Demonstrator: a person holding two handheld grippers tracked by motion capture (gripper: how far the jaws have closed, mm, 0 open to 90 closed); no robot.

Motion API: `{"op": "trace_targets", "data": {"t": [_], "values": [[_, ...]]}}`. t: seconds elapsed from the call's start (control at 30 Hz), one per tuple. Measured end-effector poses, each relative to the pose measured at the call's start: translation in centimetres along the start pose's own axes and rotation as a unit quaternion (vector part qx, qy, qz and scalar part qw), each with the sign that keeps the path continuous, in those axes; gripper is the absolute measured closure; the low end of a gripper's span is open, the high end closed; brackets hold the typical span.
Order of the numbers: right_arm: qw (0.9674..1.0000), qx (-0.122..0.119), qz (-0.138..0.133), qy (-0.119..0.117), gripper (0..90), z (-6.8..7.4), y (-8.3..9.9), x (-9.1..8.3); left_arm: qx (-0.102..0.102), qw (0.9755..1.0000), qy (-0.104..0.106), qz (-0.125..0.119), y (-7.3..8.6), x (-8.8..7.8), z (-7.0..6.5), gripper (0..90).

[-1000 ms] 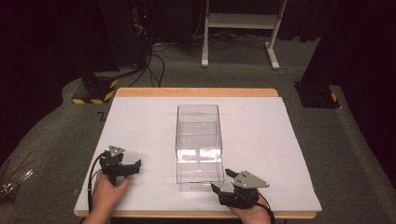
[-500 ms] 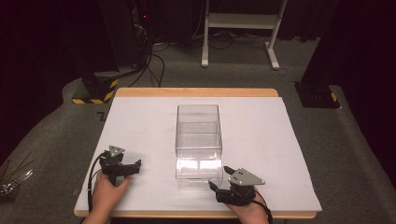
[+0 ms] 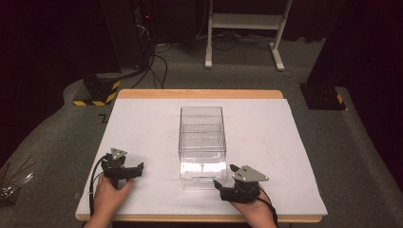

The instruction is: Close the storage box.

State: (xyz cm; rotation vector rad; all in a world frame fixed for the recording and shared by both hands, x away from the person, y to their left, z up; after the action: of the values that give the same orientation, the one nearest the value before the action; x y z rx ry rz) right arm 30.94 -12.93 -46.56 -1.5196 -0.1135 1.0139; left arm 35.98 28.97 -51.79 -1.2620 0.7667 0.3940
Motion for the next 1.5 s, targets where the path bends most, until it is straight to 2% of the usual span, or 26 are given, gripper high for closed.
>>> {"op": "trace_targets", "data": {"t": [0.17, 0.7, 1.5], "values": [[1.0000, 0.002, 0.002, 0.002, 17.4, -0.2, -0.3, 0.4, 0.000, 1.0000, 0.000, 0.000, 0.0, 0.0, 0.0, 0.5], [0.9998, 0.005, 0.006, 0.017, 17.4, -1.1, -1.1, 1.7, 0.000, 1.0000, 0.000, 0.000, 0.0, 0.0, 0.0, 0.5], [0.9991, 0.015, -0.008, 0.039, 17.2, -2.3, -2.2, 3.6, 0.000, 1.0000, 0.000, 0.000, 0.0, 0.0, 0.0, 0.5]]}}
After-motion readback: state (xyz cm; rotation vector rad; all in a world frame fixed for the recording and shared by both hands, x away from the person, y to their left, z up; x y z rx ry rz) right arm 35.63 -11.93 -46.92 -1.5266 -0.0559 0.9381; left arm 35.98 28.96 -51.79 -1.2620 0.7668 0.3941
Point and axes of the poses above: each handheld gripper's, and its own axes: x roughly forward along the jaws, y roughly out of its underside, z roughly to its left, the point moved 1 cm from there along x, roughly forward along the jaws, and after that the axes turned 8 degrees about x, right-handed, at the moved point
